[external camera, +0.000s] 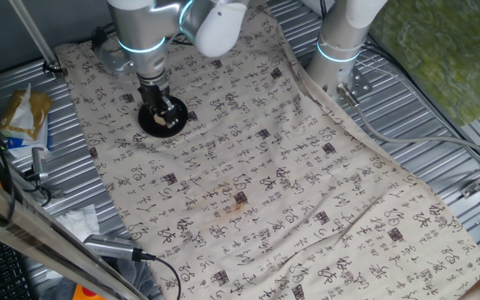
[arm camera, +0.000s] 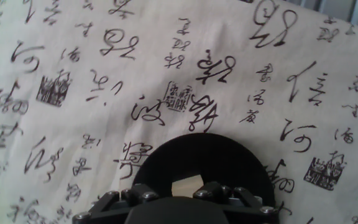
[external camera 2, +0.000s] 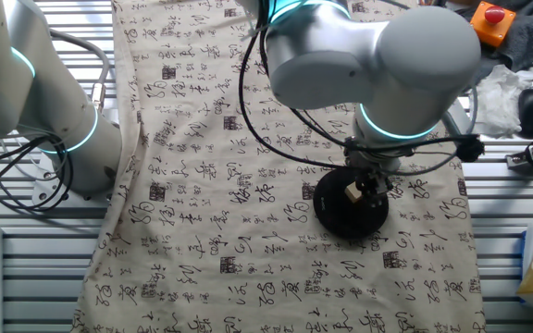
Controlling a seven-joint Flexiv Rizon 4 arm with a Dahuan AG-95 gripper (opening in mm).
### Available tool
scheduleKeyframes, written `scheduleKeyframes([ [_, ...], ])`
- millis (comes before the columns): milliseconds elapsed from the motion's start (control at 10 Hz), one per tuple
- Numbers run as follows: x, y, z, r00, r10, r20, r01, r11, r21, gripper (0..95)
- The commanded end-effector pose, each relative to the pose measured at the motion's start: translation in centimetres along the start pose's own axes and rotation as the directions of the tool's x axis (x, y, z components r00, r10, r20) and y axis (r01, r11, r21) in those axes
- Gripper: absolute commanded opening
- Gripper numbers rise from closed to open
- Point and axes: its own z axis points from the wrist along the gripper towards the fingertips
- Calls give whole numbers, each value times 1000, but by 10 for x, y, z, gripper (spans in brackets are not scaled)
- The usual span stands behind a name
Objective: Remove the object from the scale
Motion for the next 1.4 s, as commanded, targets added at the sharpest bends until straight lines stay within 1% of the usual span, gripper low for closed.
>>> scheduleKeyframes([
  [100, 3, 0, 0, 994, -109, -4, 109, 994, 17, 570],
  [500, 6, -5, -1, 993, -119, -3, 119, 993, 24, 570],
  [700, 9, -12, 3, 993, -119, 6, 119, 993, 20, 570],
  [900, 7, -14, 6, 995, -95, 10, 94, 995, 20, 570],
  [1200, 1, -17, 6, 996, -85, 10, 85, 996, 19, 570],
  [1400, 0, -18, 6, 996, -83, 13, 83, 996, 20, 570],
])
